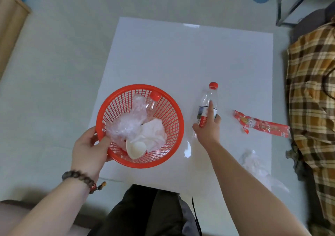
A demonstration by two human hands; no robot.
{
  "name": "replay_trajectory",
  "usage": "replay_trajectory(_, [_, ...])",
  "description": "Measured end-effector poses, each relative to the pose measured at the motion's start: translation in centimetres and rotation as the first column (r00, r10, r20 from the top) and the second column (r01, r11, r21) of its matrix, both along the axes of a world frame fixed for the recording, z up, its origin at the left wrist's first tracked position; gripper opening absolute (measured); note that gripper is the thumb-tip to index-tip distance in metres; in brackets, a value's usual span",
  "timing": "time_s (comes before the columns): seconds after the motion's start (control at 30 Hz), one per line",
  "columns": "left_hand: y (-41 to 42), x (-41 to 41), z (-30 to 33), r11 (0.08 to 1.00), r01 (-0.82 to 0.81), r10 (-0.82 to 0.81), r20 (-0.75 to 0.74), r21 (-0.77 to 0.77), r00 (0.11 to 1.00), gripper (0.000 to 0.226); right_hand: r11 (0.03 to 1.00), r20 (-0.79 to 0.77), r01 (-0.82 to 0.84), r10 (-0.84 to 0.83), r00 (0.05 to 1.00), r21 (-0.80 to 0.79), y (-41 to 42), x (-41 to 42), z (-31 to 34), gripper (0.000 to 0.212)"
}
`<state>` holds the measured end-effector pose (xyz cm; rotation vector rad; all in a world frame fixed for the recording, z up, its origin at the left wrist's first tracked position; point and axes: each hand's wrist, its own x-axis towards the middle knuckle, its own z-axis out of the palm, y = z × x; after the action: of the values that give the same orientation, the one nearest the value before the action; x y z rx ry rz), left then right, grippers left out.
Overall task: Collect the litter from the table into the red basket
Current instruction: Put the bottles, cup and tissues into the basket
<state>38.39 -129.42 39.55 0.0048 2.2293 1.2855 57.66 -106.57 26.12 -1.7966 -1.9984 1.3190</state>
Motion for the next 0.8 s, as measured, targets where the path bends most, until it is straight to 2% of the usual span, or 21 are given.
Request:
replay_trajectory(0.2, [-1.0, -2.2, 1.5, 0.999, 0.046, -0.046, -0.006, -0.018, 0.999, 0.016, 0.976, -0.308, 0.118, -0.057, 0.950, 0.185, -3.2, -2.8, 9.9, 0.106])
replay_trajectory(0.27, [-1.2, -2.9, 1.8, 0.997, 0.069, -0.069, -0.003, -0.030, 0.998, 0.017, 0.967, -0.402, 0.114, -0.013, 0.916, 0.228, -4.9, -3.9, 13.1, 0.106])
replay_trajectory(0.33, [-1.2, -3.3, 2.1, 0.994, 0.102, -0.102, -0.005, -0.040, 0.995, 0.019, 0.956, -0.428, 0.052, 0.080, 0.900, 0.288, -7.0, -5.3, 15.7, 0.106])
replay_trajectory(0.47, [-0.9, -3.3, 2.8, 0.989, 0.150, -0.150, 0.009, -0.009, 0.989, 0.022, 0.911, -0.318, -0.215, 0.333, 0.888, 0.353, -12.0, -8.5, 18.2, 0.105])
replay_trajectory(0.53, [-1.0, -3.4, 3.3, 0.985, 0.170, -0.170, 0.017, 0.039, 0.985, 0.018, 0.888, -0.238, -0.309, 0.399, 0.886, 0.340, -13.9, -9.7, 18.3, 0.104])
replay_trajectory(0.7, [-2.1, -4.3, 4.4, 0.970, 0.227, -0.225, -0.029, 0.082, 0.974, 0.017, 0.846, -0.009, -0.408, 0.437, 0.900, 0.343, -16.4, -10.8, 17.0, 0.105])
replay_trajectory(0.8, [-2.6, -4.7, 4.5, 0.961, 0.267, -0.263, -0.054, 0.070, 0.963, 0.016, 0.844, 0.062, -0.424, 0.429, 0.901, 0.329, -17.7, -10.7, 16.7, 0.105])
